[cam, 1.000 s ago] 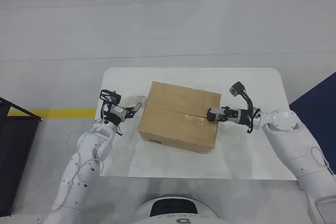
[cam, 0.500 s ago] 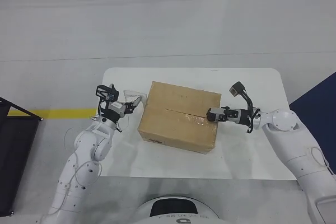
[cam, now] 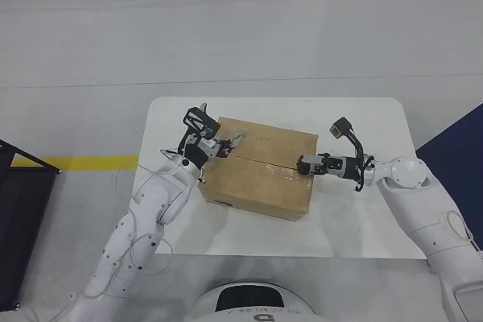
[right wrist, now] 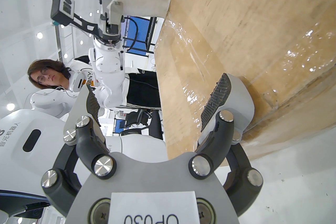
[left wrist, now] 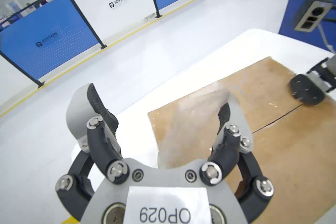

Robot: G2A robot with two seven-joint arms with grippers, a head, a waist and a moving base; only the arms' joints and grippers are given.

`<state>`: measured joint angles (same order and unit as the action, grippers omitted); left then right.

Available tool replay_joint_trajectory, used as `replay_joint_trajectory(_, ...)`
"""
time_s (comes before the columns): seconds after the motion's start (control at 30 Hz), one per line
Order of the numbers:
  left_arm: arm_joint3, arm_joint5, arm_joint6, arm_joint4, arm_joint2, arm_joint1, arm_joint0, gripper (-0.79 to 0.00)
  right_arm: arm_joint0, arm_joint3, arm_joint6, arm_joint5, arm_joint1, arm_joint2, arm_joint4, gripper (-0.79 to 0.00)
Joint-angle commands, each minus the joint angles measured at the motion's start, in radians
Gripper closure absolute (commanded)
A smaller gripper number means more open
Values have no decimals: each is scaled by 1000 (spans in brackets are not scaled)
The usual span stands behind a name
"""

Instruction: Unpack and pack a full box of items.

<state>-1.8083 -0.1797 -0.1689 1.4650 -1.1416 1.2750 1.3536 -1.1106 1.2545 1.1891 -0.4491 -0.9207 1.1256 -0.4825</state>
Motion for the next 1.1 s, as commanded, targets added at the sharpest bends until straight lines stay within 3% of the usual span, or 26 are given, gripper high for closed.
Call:
replay_joint_trajectory(0.0, -18, -26, -12, -33, 13, 1, 7, -785, 0, 0, 0, 0, 0, 0, 0, -785)
replay_joint_trajectory(0.23, -88, -46, 2, 10, 39, -1, 45, -785, 0, 0, 0, 0, 0, 0, 0, -785)
replay_joint_trajectory(0.33, -109, -66, 1, -47, 37, -2, 65, -785, 0, 0, 0, 0, 0, 0, 0, -785)
replay_joint_trajectory(0.57, -166, -166, -100, -415, 8, -1, 91, -785, 0, 0, 0, 0, 0, 0, 0, -785)
replay_joint_trajectory(0.63, -168, -170, -150, -562, -17, -1, 81, -785, 0, 0, 0, 0, 0, 0, 0, -785)
replay_joint_trajectory(0.73, -167, -161, -199, -646, -50, -3, 57, -785, 0, 0, 0, 0, 0, 0, 0, -785)
replay_joint_trajectory(0.83, -170, -150, -198, -640, -73, -6, 53, -785, 0, 0, 0, 0, 0, 0, 0, -785)
replay_joint_trajectory(0.93, -192, -111, -143, -478, -128, -15, 71, -785, 0, 0, 0, 0, 0, 0, 0, -785)
replay_joint_trajectory(1.07, -203, -24, -24, -358, -240, -26, 154, -785, 0, 0, 0, 0, 0, 0, 0, -785)
